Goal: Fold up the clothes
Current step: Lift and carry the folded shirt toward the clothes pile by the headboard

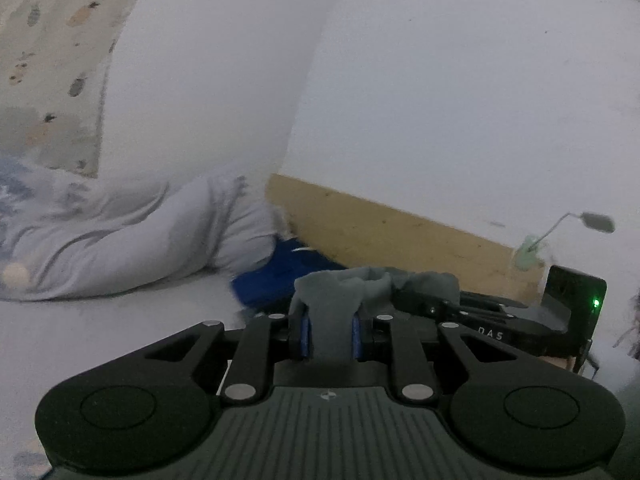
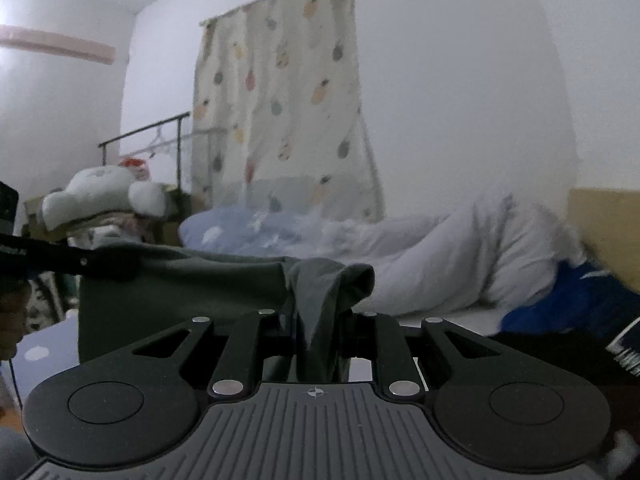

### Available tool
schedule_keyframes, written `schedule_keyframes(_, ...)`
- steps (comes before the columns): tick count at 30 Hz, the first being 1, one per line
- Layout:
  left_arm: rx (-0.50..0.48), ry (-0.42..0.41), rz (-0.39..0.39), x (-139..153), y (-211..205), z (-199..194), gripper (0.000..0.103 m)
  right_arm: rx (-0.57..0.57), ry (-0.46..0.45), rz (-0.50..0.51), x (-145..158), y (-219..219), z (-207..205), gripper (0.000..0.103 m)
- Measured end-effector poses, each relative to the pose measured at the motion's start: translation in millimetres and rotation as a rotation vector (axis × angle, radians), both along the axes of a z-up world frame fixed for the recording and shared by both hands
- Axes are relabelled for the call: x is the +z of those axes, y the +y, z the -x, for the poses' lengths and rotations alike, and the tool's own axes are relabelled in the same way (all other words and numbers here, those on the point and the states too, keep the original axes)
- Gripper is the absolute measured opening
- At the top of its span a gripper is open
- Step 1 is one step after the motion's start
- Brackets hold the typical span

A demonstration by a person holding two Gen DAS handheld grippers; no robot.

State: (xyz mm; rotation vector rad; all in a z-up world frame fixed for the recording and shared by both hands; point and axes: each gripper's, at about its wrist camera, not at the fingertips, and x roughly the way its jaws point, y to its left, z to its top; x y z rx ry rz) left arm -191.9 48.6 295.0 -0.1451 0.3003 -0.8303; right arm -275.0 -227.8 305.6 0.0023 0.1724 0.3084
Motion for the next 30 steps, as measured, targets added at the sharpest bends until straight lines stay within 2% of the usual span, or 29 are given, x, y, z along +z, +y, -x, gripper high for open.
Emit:
schedule_keyframes(4, -0.059, -0.019, 0.028, 14, -36, -5, 0.022, -0.061, -0.054, 0.037, 29, -32, 22, 0.019)
schedule_keyframes(10, -0.177, -0.038, 0.039, 26, -107, -30, 0.022, -0.199, -0.115, 0.053, 52, -94, 39, 0.019)
schedule_keyframes(15, -0.233, -0.036, 0.048, 15, -155, -69, 0.022, -0.295, -0.127, 0.078, 59, -148, 29, 0.019)
schedule_keyframes(17, -0.229, -0.026, 0.055, 16, -163, -71, 0.022, -0.324, -0.122, 0.1, 61, -167, 17, 0.019)
schedule_keyframes(23, -0.177, 0.068, 0.059, -17, -191, -146, 0.022, -0.35, -0.11, 0.142, 48, -210, -45, 0.019)
schedule_keyframes(27, -0.13, 0.129, 0.02, -55, -206, -207, 0.022, -0.355, -0.06, 0.123, 12, -232, -106, 0.019)
schedule_keyframes(30, -0.082, 0.21, -0.016, -92, -216, -260, 0.022, -0.361, 0.009, 0.123, -22, -243, -163, 0.019)
